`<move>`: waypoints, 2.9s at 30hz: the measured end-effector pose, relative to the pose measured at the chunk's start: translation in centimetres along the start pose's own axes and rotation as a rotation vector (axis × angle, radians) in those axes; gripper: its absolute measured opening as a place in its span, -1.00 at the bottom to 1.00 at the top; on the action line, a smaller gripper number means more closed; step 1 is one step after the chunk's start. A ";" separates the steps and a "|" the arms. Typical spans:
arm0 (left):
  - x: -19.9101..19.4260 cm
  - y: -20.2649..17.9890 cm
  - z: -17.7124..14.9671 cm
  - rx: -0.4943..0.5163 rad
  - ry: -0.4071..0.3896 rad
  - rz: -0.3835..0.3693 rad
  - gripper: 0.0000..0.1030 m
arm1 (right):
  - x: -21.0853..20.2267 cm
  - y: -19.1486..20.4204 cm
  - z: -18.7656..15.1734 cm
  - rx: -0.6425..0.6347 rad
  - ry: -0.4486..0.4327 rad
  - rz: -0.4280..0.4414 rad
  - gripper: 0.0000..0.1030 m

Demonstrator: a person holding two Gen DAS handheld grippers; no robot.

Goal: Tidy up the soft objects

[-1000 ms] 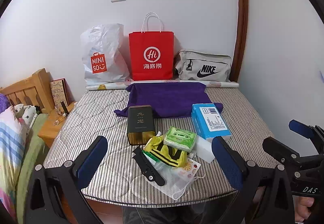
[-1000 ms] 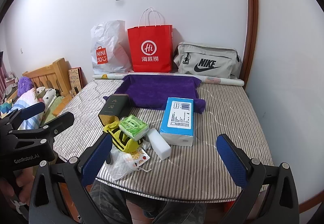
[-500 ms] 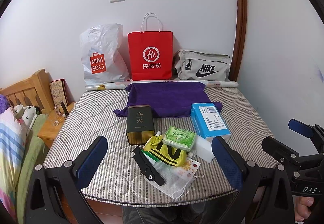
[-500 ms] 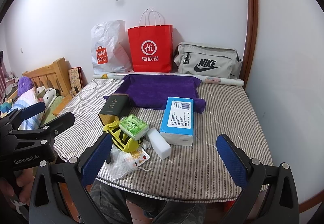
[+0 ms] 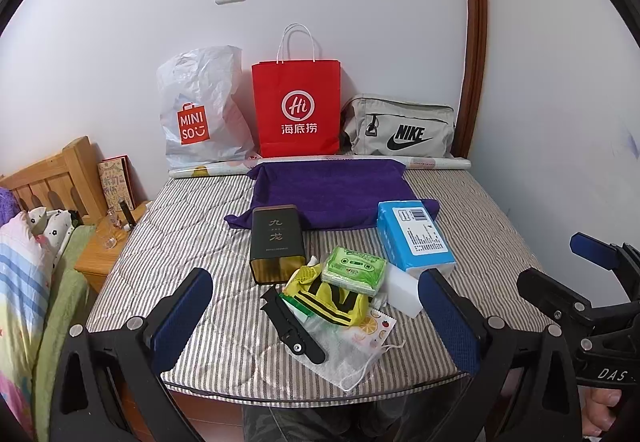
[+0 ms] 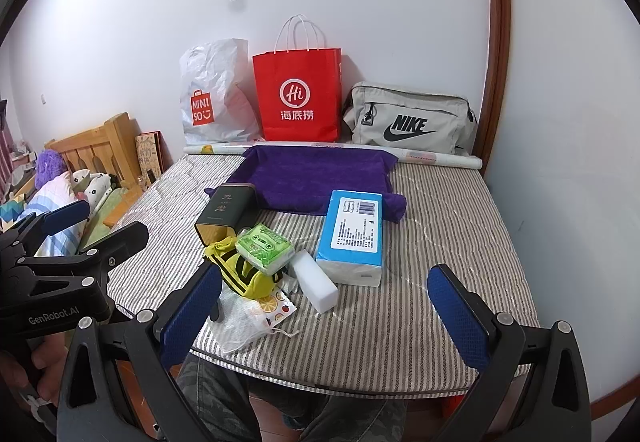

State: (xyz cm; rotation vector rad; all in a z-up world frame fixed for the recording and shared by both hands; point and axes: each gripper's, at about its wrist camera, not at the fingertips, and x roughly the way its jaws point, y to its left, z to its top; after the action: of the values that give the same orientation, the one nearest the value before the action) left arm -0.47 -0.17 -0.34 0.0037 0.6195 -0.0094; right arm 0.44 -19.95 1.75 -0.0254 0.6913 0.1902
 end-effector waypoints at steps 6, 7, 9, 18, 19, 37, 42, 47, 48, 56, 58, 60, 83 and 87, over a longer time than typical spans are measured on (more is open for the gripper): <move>0.1 -0.1 -0.1 -0.001 0.000 -0.002 1.00 | 0.0 0.0 0.0 0.000 0.000 0.000 0.97; 0.1 -0.1 -0.1 0.000 0.000 -0.002 1.00 | 0.0 0.0 0.0 0.000 0.000 0.001 0.97; 0.1 -0.1 -0.1 -0.001 -0.001 -0.003 1.00 | 0.0 0.0 0.0 0.000 0.001 0.000 0.97; 0.1 -0.1 -0.1 0.000 0.000 -0.003 1.00 | 0.0 0.0 0.0 0.000 0.000 0.000 0.97; 0.1 -0.1 0.0 0.000 0.001 -0.003 1.00 | 0.0 0.0 0.0 0.000 0.000 0.000 0.97; 5.6 3.5 -1.1 -0.105 0.132 0.012 1.00 | 5.2 -1.5 -1.3 0.042 0.116 0.040 0.97; 8.2 5.4 -2.0 -0.111 0.189 0.040 1.00 | 8.3 -2.8 -2.2 0.088 0.185 0.035 0.97; 10.8 7.1 -3.3 -0.135 0.242 0.051 1.00 | 11.2 -3.8 -3.1 0.113 0.258 0.011 0.97; 11.4 7.4 -3.6 -0.140 0.255 0.049 0.99 | 11.8 -3.9 -3.2 0.114 0.273 0.010 0.97; 16.1 8.7 -6.8 -0.167 0.385 0.043 0.63 | 13.5 -3.4 -3.9 0.073 0.264 0.046 0.97; 17.2 8.7 -7.3 -0.168 0.410 0.029 0.62 | 14.0 -3.3 -3.9 0.074 0.278 0.044 0.97; 17.8 8.6 -7.7 -0.161 0.421 0.021 0.62 | 14.5 -3.2 -3.9 0.086 0.289 0.062 0.97; 20.6 9.1 -8.4 -0.157 0.481 -0.050 0.62 | 19.6 -2.1 -5.2 0.061 0.348 0.167 0.70; 20.6 9.0 -8.3 -0.166 0.491 -0.084 0.62 | 21.6 -1.2 -5.6 0.040 0.388 0.152 0.17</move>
State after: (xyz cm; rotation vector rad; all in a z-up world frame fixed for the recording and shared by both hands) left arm 11.59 8.77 -19.03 -0.1855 1.1096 -0.0392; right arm 13.35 -18.05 -16.34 0.0298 1.0848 0.3218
